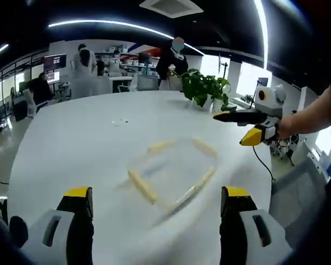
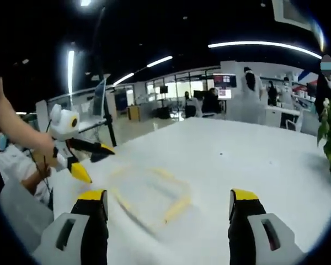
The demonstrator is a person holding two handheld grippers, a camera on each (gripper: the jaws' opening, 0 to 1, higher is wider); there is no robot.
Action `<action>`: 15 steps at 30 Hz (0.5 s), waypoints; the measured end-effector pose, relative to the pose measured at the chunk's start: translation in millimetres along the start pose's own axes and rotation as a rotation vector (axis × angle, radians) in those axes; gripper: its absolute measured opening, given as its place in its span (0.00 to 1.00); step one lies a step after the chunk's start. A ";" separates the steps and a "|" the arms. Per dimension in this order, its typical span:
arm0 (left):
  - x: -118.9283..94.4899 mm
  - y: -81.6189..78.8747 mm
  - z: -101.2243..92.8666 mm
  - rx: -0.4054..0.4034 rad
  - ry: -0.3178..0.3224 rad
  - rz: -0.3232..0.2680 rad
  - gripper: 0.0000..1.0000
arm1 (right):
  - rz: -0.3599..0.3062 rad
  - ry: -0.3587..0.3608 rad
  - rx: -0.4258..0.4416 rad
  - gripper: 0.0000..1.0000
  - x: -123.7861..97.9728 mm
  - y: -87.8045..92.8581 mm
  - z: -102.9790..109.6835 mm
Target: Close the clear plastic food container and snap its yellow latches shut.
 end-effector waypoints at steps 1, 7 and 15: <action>-1.6 0.4 -0.4 -0.003 -0.004 -0.001 0.98 | 0.000 0.004 0.002 0.93 -1.6 0.5 0.6; -12.0 -0.1 -5.4 -0.036 -0.025 -0.051 0.98 | -0.061 0.024 0.064 0.94 -11.1 -0.1 2.7; -24.8 7.4 -10.7 -0.081 -0.030 -0.094 0.98 | -0.070 0.029 0.073 0.95 -25.8 6.8 10.1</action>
Point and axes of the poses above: the point that each gripper's makers call its tool centre point, and the gripper's own axes: x roughly forward along the fingers, z roughly to its left, y roughly out of its underside, the point moved 7 cm from there along -x, roughly backward along the fingers, and after that the axes turned 3 degrees about z, right-handed, at the moved point
